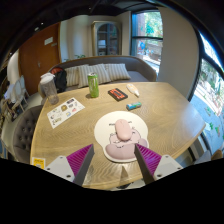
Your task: Arrange mouse
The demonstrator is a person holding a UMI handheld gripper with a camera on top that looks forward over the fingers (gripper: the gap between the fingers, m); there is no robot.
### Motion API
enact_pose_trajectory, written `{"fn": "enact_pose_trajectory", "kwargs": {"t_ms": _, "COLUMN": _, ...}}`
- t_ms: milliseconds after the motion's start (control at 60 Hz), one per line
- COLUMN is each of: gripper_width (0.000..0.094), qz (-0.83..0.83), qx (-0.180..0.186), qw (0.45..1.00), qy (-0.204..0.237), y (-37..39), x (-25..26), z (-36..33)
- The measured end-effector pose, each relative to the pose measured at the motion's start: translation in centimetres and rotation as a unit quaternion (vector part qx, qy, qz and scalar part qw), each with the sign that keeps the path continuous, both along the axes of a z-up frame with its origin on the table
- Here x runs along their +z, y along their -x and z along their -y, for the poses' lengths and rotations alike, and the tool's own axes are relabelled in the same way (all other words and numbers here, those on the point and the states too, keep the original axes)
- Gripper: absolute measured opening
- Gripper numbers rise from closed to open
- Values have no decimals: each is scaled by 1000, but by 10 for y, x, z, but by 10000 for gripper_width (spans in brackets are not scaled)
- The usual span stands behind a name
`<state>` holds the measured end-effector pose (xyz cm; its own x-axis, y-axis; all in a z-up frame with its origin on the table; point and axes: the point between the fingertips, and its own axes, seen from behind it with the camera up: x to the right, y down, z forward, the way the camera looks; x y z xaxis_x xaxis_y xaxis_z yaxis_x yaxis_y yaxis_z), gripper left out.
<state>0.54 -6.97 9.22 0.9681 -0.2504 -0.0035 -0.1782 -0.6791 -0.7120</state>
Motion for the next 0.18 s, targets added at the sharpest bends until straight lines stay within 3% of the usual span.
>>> {"fn": "enact_pose_trajectory", "kwargs": {"t_ms": 183, "gripper_width": 855, "qz": -19, "qx": -41, "qw": 999, "qy": 11, "y": 44, "x": 5, "z": 71}}
